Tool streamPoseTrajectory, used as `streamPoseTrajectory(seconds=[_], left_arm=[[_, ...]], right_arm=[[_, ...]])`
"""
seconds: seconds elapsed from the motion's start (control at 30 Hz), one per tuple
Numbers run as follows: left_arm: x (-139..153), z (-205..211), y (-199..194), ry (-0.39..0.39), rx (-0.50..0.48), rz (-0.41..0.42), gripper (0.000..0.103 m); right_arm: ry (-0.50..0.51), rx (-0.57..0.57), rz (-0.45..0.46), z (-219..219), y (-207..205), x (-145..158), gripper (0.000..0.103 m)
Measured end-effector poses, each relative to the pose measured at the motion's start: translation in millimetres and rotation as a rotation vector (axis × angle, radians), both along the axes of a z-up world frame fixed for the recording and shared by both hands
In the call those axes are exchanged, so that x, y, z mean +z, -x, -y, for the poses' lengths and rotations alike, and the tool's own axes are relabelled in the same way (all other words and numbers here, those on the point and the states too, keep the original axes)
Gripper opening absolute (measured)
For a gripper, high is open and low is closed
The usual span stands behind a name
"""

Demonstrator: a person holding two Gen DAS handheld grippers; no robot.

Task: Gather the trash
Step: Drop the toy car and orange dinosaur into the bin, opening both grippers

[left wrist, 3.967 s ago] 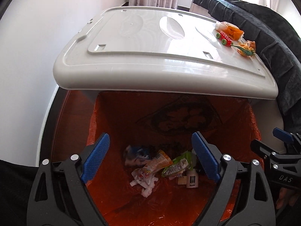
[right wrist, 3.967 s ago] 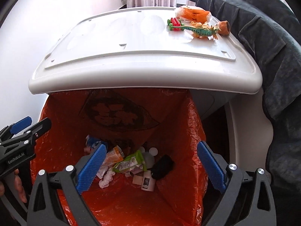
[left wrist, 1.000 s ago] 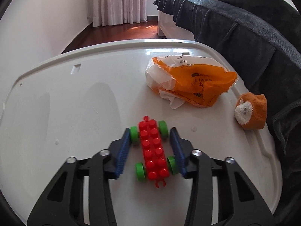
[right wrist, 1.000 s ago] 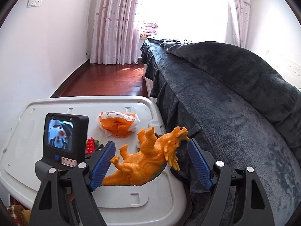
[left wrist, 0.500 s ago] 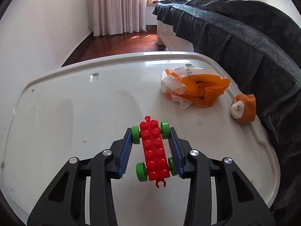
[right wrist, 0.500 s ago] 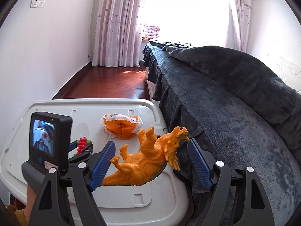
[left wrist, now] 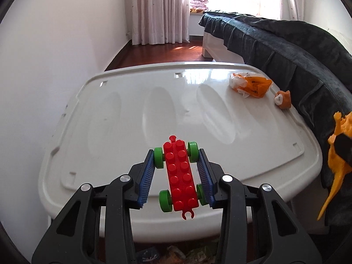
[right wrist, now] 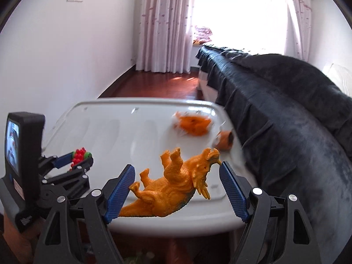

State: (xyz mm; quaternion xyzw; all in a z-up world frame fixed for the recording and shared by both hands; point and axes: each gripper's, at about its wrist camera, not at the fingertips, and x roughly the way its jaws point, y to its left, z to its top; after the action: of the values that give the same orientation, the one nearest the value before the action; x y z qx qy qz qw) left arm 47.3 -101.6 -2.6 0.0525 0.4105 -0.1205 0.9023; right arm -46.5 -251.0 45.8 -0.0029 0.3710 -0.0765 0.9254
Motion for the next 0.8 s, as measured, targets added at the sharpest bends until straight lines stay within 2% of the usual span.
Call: streamPoseTrajectory(seconds=[0.23, 0.5, 0.6, 0.8], left_arm=[[-16.0, -63.7, 59.5, -0.003, 0.055, -0.049, 0.038], [-53.5, -92.5, 102.2, -0.021, 0.071, -0.135, 0.038], [-66.5, -95.6, 106.2, -0.027, 0.077, -0.169, 0.038], [-72.3, -101.4, 106.5, -0.02, 0.099, -0.192, 0.038]], right_arm=[[-0.021, 0.085, -0.142, -52.6, 43.0, -55.0, 0.077], [-0.038, 0.117, -0.29, -83.0, 63.6, -110.8, 0.077], [-0.024, 0.116, -0.31, -83.2, 64.4, -116.2, 0.077], [0.004, 0.102, -0.322, -83.5, 67.9, -120.7, 0.077]])
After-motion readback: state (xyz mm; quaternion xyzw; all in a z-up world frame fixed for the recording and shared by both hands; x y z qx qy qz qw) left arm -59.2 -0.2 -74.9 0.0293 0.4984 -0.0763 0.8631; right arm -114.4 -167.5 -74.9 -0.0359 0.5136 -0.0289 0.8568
